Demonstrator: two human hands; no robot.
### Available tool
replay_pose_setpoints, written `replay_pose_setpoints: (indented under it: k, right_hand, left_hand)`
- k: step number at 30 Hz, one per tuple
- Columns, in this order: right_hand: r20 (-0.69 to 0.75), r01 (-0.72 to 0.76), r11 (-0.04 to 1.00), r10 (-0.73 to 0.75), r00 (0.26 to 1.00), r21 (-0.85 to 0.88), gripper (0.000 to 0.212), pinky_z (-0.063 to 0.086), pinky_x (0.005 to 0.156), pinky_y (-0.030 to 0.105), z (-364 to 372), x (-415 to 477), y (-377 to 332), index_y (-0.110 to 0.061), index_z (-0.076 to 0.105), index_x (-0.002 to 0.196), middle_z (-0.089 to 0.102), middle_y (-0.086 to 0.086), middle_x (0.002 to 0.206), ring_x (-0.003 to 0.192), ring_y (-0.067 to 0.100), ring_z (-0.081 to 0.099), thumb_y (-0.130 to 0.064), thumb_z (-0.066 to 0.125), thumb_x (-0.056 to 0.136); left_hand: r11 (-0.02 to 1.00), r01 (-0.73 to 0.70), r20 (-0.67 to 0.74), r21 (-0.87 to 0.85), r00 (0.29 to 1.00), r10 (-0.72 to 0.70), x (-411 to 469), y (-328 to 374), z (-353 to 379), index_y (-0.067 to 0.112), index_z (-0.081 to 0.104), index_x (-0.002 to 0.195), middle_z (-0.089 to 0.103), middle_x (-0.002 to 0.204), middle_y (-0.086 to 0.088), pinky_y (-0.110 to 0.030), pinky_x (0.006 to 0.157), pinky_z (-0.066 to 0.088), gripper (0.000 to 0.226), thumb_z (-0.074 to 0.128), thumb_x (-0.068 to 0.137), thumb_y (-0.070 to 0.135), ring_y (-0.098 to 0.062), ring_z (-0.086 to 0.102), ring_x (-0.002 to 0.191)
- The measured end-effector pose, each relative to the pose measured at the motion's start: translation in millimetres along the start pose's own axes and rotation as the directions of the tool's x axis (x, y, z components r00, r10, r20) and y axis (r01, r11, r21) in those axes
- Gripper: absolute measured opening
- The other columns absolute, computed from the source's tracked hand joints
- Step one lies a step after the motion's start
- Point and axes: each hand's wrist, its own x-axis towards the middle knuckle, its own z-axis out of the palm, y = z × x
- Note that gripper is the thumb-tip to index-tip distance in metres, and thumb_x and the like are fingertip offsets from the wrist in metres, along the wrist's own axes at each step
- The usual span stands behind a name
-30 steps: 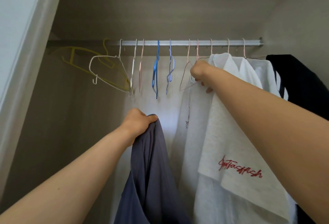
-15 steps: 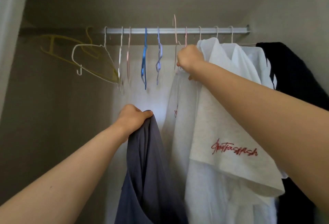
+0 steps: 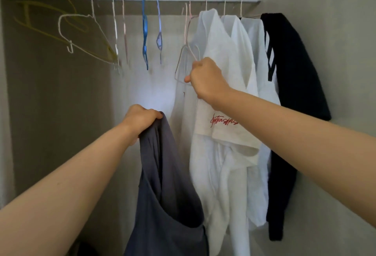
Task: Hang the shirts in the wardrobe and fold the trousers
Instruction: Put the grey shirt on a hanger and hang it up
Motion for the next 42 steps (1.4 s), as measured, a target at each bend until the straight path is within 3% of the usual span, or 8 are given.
replay_pose_setpoints:
  k: [3, 7, 10, 16, 24, 34, 39, 42]
  right_hand:
    - [0.046, -0.051, 0.988, 0.044, 0.998, 0.148, 0.023, 0.051, 0.081, 0.039, -4, -27, 21, 0.002, 0.051, 0.109, 0.057, 0.03, 0.12, 0.102, 0.033, 0.061, -0.009, 0.032, 0.101]
    - [0.131, -0.165, 0.901, 0.122, 0.984, 0.4, 0.017, 0.055, 0.09, 0.046, -14, -56, 52, -0.012, 0.045, 0.092, 0.068, 0.016, 0.102, 0.096, 0.016, 0.066, -0.017, 0.032, 0.101]
    - [0.173, -0.187, 0.868, 0.119, 0.978, 0.459, 0.019, 0.053, 0.093, 0.05, -24, -76, 71, -0.017, 0.045, 0.084, 0.071, 0.007, 0.075, 0.097, 0.027, 0.068, -0.02, 0.035, 0.099]
    - [0.242, -0.146, 0.852, 0.024, 0.97, 0.503, 0.027, 0.056, 0.088, 0.047, -68, -119, 98, -0.013, 0.048, 0.079, 0.06, -0.001, 0.053, 0.084, 0.026, 0.072, -0.019, 0.036, 0.102]
    - [0.28, -0.053, 0.895, -0.082, 0.956, 0.442, 0.037, 0.058, 0.07, 0.054, -136, -156, 123, -0.008, 0.043, 0.066, 0.046, -0.002, 0.049, 0.054, 0.028, 0.067, -0.021, 0.045, 0.101]
    - [0.312, -0.151, 0.848, -0.017, 0.95, 0.508, 0.036, 0.061, 0.065, 0.045, -169, -148, 124, -0.005, 0.041, 0.066, 0.035, -0.005, 0.052, 0.043, 0.022, 0.058, -0.016, 0.047, 0.1]
    - [0.363, -0.24, 0.815, 0.039, 0.931, 0.527, 0.033, 0.061, 0.068, 0.047, -138, -150, 129, -0.005, 0.044, 0.069, 0.036, -0.005, 0.042, 0.042, 0.016, 0.056, -0.016, 0.047, 0.1]
    - [0.373, -0.284, 0.779, 0.071, 0.925, 0.559, 0.034, 0.06, 0.071, 0.05, -116, -152, 133, -0.005, 0.045, 0.069, 0.038, 0.0, 0.042, 0.044, 0.019, 0.056, -0.016, 0.047, 0.101]
  left_hand:
    - [1.0, 0.002, -0.022, 0.023, 1.0, -0.002, -8, -7, 2, -0.001, 0.067, 0.094, 0.069, 0.091, -0.013, -0.038, 0.084, 0.056, 0.031, 0.076, 0.082, 0.027, -0.028, 0.066, 0.085]
    - [0.986, -0.03, -0.064, 0.165, 0.997, 0.041, -22, -11, 12, 0.002, 0.059, 0.074, 0.056, 0.07, -0.01, -0.028, 0.052, 0.038, 0.036, 0.074, 0.086, 0.033, -0.024, 0.052, 0.062]
    - [0.918, -0.037, -0.172, 0.395, 0.979, 0.113, -32, -15, 26, 0.0, 0.055, 0.065, 0.055, 0.068, -0.016, -0.033, 0.059, 0.04, 0.046, 0.068, 0.089, 0.037, -0.031, 0.052, 0.066]
    - [0.888, 0.092, -0.308, 0.451, 0.95, 0.058, -45, -29, 53, -0.002, 0.064, 0.083, 0.064, 0.093, -0.025, -0.035, 0.072, 0.043, 0.044, 0.064, 0.091, 0.041, -0.039, 0.058, 0.088]
    - [0.858, 0.271, -0.409, 0.436, 0.909, -0.079, -75, -36, 56, -0.006, 0.061, 0.117, 0.063, 0.118, -0.028, -0.042, 0.09, 0.049, 0.054, 0.069, 0.087, 0.038, -0.045, 0.058, 0.11]
    - [0.852, 0.335, -0.435, 0.402, 0.889, -0.144, -84, -44, 34, -0.003, 0.067, 0.107, 0.066, 0.109, -0.023, -0.039, 0.082, 0.051, 0.046, 0.068, 0.088, 0.038, -0.04, 0.061, 0.099]
    - [0.932, 0.263, -0.335, 0.249, 0.926, -0.172, -79, -38, 30, -0.002, 0.073, 0.093, 0.07, 0.095, -0.015, -0.038, 0.081, 0.055, 0.047, 0.076, 0.082, 0.044, -0.031, 0.064, 0.088]
    - [0.99, 0.132, -0.231, 0.044, 0.966, -0.118, -82, -20, 37, -0.005, 0.072, 0.09, 0.072, 0.091, -0.015, -0.038, 0.081, 0.056, 0.038, 0.078, 0.083, 0.031, -0.024, 0.066, 0.079]
